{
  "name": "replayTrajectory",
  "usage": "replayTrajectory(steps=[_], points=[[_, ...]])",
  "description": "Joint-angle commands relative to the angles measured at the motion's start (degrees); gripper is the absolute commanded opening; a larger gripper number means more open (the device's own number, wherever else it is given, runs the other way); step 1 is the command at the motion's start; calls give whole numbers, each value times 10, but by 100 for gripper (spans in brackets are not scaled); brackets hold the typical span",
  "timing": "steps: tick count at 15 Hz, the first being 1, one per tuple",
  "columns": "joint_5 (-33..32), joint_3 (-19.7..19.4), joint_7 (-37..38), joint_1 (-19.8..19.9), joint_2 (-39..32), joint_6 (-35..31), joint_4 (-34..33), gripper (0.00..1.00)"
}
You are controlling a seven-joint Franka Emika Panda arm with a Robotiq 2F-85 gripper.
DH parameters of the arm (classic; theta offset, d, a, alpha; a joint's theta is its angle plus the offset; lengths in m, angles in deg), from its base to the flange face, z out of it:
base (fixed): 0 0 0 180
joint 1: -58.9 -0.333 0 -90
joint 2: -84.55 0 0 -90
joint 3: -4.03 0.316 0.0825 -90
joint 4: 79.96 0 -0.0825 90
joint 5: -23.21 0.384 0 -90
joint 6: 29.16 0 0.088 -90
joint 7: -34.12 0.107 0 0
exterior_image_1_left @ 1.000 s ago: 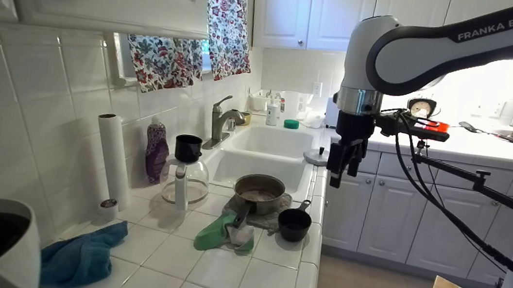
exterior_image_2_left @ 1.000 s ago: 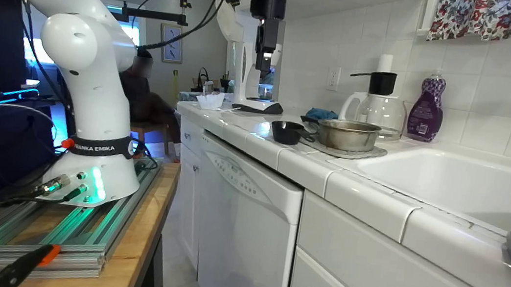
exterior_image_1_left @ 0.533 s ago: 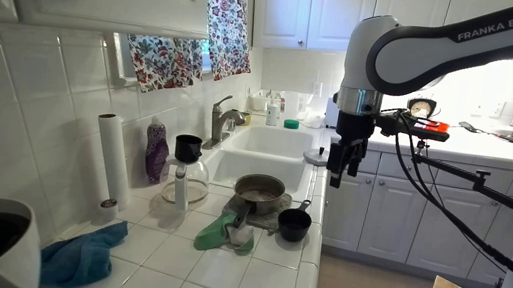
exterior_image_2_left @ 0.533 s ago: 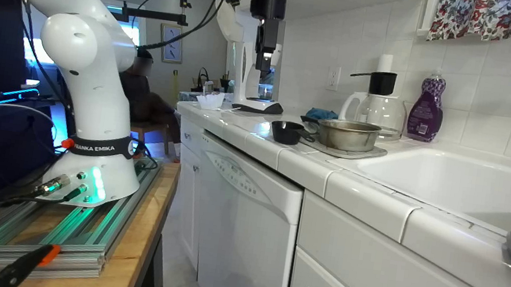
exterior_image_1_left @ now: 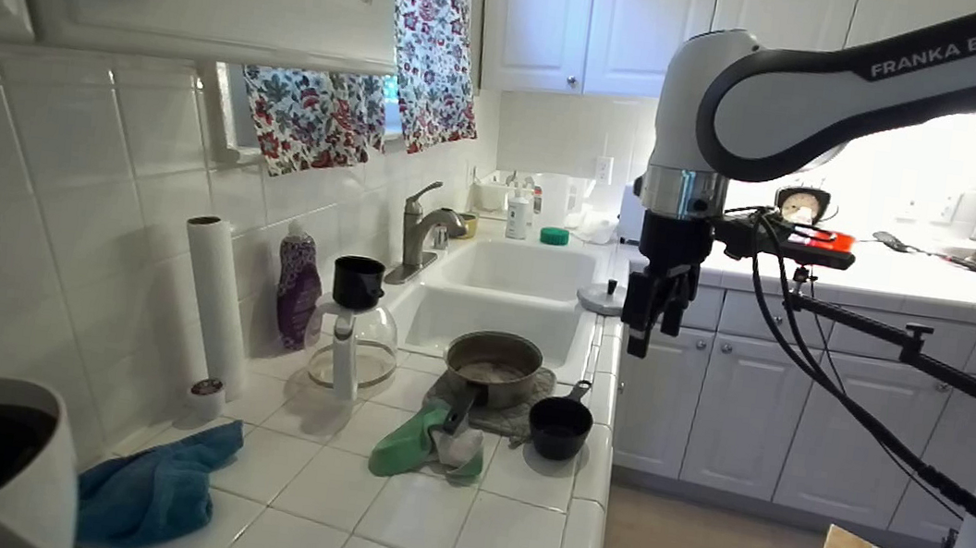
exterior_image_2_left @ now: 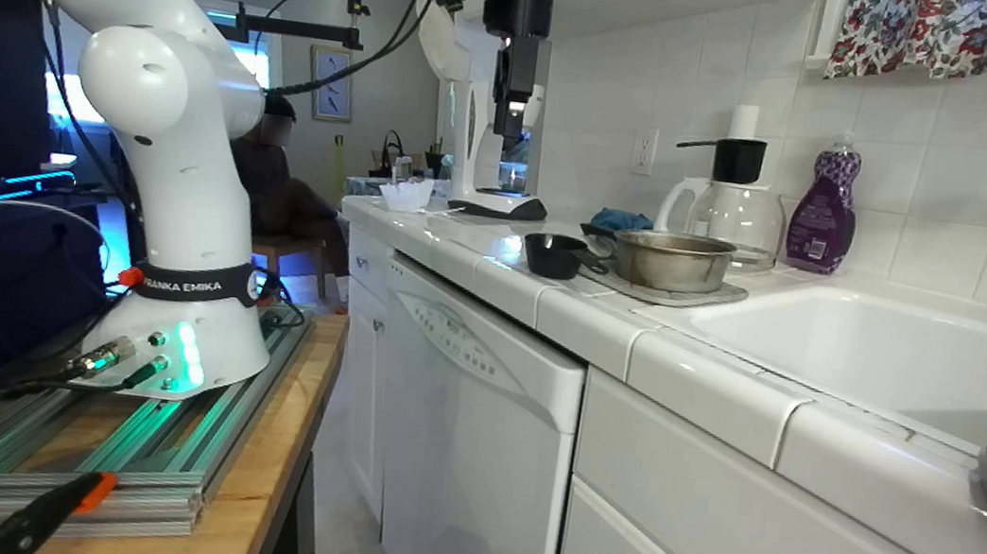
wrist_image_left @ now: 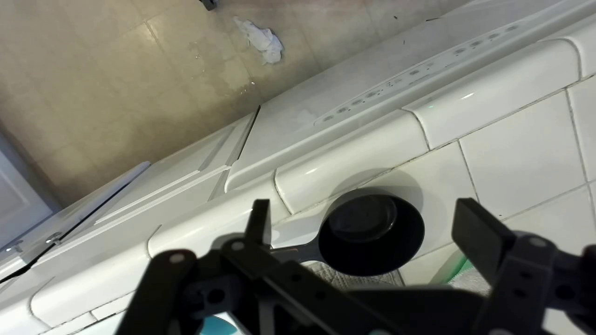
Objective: Turn the tap faucet to the right, then move the lid of the pot to the left
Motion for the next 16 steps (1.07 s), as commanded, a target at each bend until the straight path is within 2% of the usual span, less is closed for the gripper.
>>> replayTrajectory(steps=[1, 5, 6, 8, 11, 14, 16], points=[[-2, -3, 2, -4, 0, 1, -1, 100], [-2, -3, 2, -4, 0, 1, -1, 100], [-18, -9, -3, 7, -8, -3, -12, 100], [-31, -38, -27, 27, -19, -8, -32, 100], [-59, -104, -82, 62, -50, -11, -87, 100], [-50, -166, -146, 78, -115, -17, -174, 100], [-23, -194, -171, 74, -169, -17, -246, 100]])
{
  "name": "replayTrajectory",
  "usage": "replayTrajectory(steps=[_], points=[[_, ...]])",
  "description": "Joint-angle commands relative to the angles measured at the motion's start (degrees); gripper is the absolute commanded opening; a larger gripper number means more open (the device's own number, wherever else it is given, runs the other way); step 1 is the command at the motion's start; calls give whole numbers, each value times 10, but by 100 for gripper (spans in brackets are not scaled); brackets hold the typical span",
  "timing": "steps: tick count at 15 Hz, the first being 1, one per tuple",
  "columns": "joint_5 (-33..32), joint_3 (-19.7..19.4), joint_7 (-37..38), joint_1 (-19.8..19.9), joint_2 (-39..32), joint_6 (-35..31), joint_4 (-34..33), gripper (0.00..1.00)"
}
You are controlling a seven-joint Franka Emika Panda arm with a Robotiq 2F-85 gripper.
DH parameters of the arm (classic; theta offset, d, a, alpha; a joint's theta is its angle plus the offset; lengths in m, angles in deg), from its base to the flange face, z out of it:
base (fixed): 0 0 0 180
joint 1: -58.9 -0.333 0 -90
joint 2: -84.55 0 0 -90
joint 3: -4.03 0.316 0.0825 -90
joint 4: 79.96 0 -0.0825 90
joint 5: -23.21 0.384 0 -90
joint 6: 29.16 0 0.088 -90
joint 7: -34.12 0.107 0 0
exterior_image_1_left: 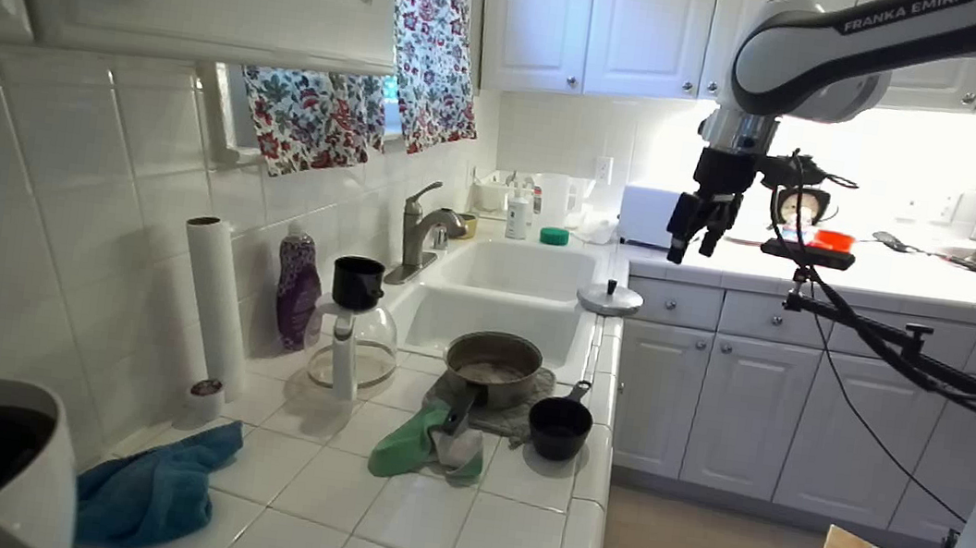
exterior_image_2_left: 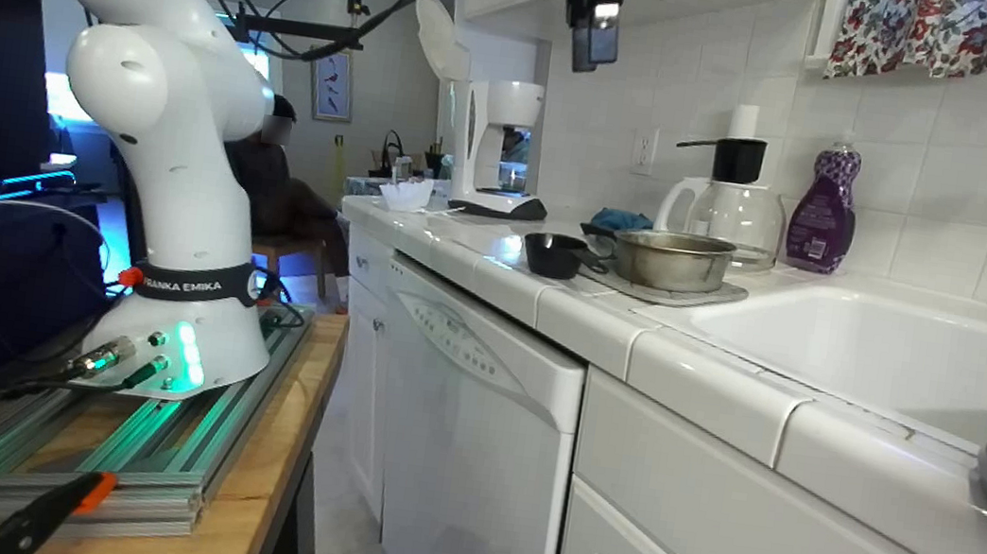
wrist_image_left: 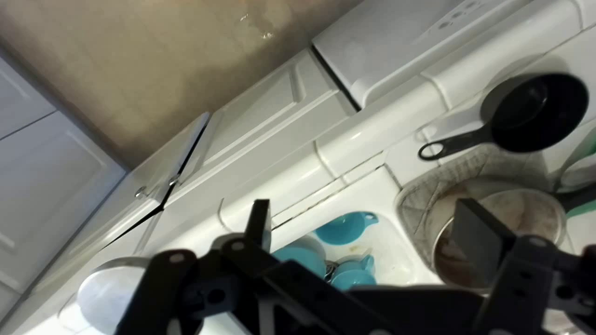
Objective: Turn the tap faucet to the right, then move the lid of the pot to the left
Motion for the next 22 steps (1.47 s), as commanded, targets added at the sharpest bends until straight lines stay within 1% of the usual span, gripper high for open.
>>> replayTrajectory(steps=[1, 3, 5, 8, 10, 11, 12, 13, 14, 16, 17, 21, 22], points=[[38, -37, -45, -6, -121, 3, -143, 100], [73, -45, -61, -11, -170, 7, -208, 100], [103, -37, -54, -7, -219, 9, -274, 100], [151, -24, -25, 3, -286, 15, -370, 100], [177, -13, 9, 11, -328, 9, -433, 100], [195, -8, 26, 14, -348, 22, -465, 100], [204, -1, 32, 18, -365, 32, -494, 100], [198, 6, 41, 20, -382, 33, -524, 100], [177, 10, 21, 21, -332, 4, -443, 100], [177, 19, 35, 24, -358, 10, -485, 100], [180, 0, 36, 5, -364, 10, -491, 100], [180, 0, 36, 10, -371, 15, -502, 100], [184, 0, 42, 9, -383, -7, -511, 100]])
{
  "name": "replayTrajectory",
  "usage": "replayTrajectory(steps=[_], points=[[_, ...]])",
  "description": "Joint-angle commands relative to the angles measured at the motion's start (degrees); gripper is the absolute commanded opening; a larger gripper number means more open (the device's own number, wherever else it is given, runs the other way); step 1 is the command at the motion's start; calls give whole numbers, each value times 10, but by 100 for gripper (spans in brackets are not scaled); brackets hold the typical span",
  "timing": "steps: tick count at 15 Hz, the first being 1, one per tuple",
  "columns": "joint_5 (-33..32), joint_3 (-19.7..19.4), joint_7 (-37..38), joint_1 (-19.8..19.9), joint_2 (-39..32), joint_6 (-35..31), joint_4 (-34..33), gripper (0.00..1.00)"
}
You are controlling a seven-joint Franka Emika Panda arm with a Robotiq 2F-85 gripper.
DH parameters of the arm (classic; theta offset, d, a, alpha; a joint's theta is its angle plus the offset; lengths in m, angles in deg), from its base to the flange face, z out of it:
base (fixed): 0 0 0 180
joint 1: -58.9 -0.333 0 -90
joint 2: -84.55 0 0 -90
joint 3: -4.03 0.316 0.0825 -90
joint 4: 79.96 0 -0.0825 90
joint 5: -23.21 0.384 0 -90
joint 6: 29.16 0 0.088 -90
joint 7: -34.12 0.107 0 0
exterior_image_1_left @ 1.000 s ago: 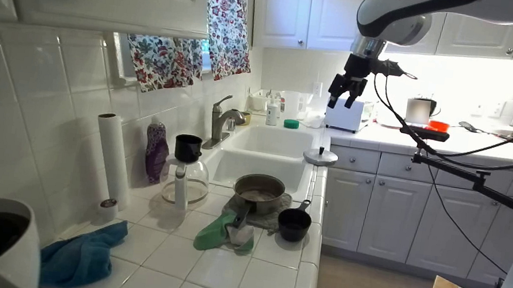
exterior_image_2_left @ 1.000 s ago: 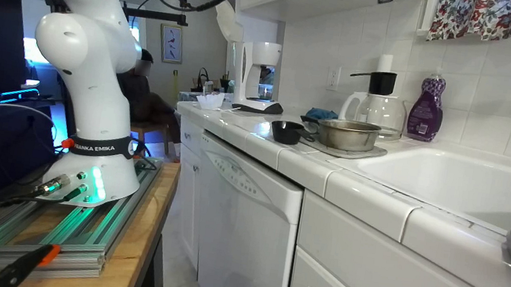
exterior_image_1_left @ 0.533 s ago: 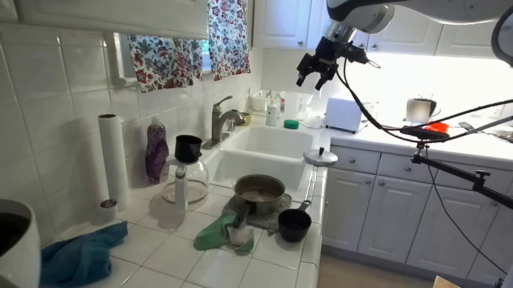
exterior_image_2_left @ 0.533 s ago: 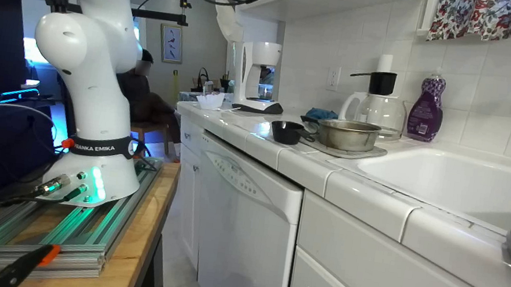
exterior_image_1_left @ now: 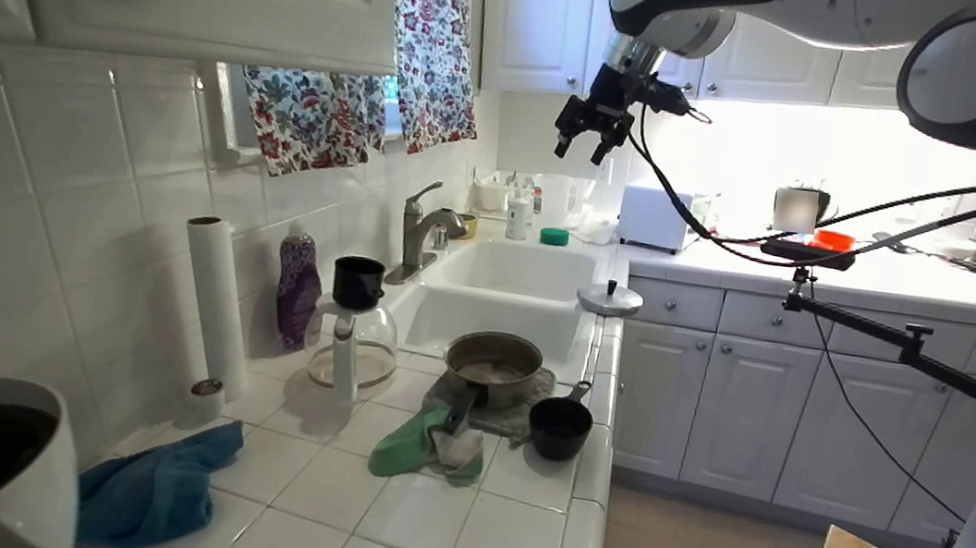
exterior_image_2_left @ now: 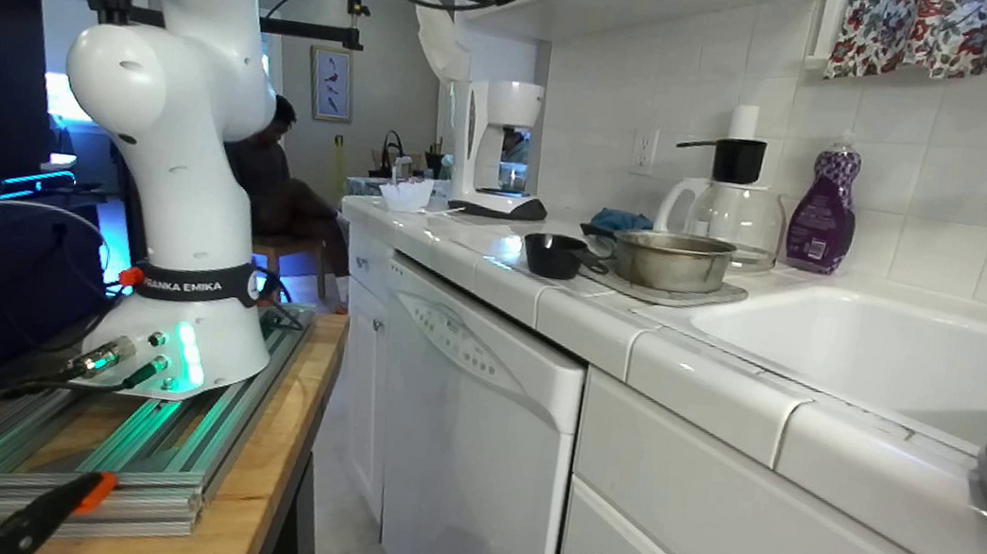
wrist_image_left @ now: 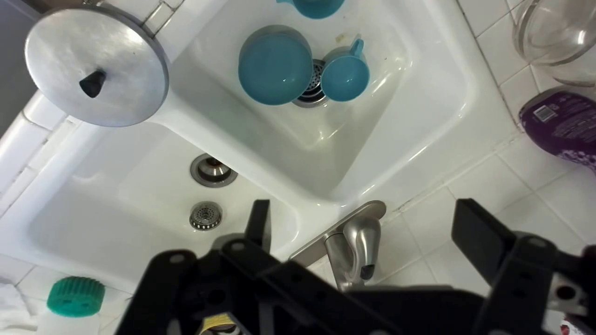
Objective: Turn the tap faucet to the right, then move the lid of the pot to the left
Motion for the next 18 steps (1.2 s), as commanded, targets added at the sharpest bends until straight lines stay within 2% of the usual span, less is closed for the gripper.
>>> replayTrajectory(steps=[1, 2, 7, 14, 15, 16, 17, 18], points=[[15, 1, 3, 2, -24, -31, -23, 100], [19, 24, -1, 23, -42, -39, -45, 100], [3, 57, -32, 52, -167, -33, -186, 100], [-55, 87, -2, 51, -299, -36, -355, 100], [-51, 68, 5, 39, -319, -32, -385, 100], [-47, 71, 10, 42, -334, -29, -409, 100], [-39, 74, -11, 41, -279, -44, -318, 100], [-39, 74, -8, 41, -293, -44, -339, 100]])
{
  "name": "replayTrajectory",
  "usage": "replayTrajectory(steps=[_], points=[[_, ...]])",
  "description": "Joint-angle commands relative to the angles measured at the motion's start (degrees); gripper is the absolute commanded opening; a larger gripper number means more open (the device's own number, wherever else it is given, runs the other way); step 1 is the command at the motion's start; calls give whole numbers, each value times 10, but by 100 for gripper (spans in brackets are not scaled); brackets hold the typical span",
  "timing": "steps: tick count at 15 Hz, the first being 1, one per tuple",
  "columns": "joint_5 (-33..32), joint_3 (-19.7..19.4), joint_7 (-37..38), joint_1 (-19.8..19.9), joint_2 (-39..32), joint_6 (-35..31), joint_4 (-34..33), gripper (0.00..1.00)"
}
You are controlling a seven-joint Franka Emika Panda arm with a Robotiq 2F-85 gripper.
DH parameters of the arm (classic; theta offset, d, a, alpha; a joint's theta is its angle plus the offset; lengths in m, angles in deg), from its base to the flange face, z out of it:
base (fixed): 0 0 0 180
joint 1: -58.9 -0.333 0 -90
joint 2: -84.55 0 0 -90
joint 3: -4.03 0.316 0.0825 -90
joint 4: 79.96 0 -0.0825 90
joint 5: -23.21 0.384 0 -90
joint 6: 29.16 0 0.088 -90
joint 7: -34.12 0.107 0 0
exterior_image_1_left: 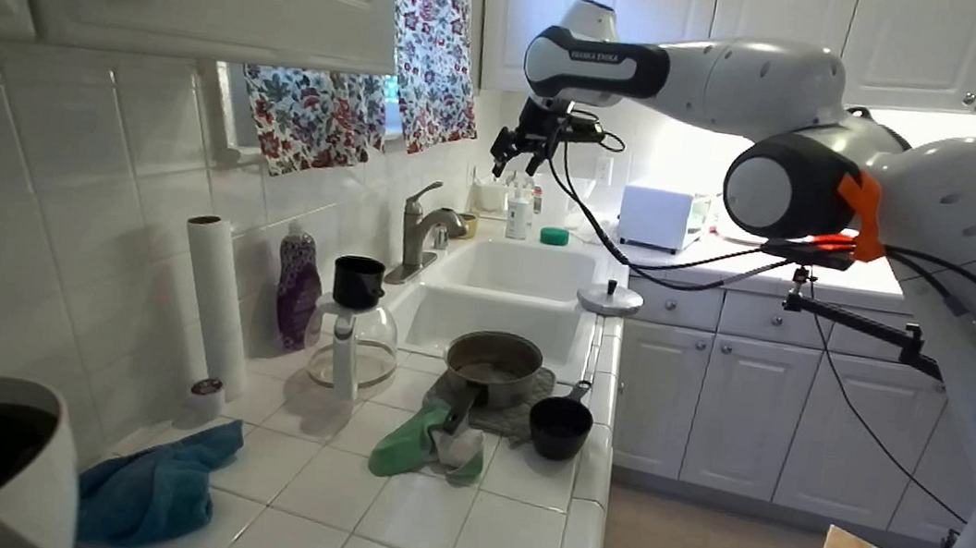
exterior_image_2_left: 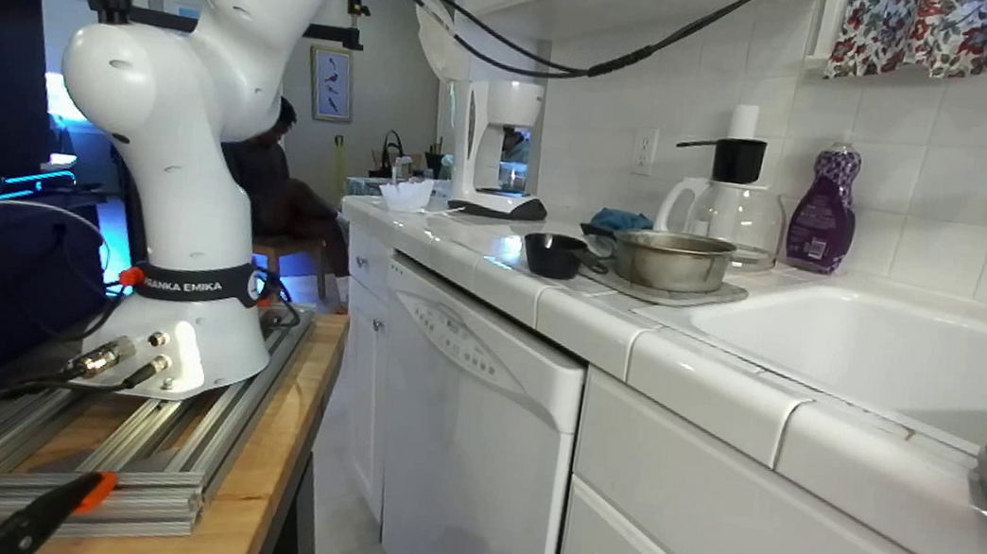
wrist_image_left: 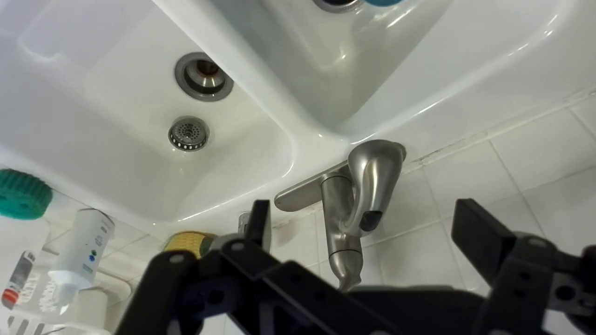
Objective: Turn the tap faucet to the right, then move the lid of the pot to the left
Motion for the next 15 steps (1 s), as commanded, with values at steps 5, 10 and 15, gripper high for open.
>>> replayTrajectory(steps=[5, 10, 15], points=[[0, -1, 4, 1, -25, 1, -37, 100], [-6, 2, -5, -14, -66, -73, -44, 100], [-30, -18, 16, -44, -147, -129, -83, 100]])
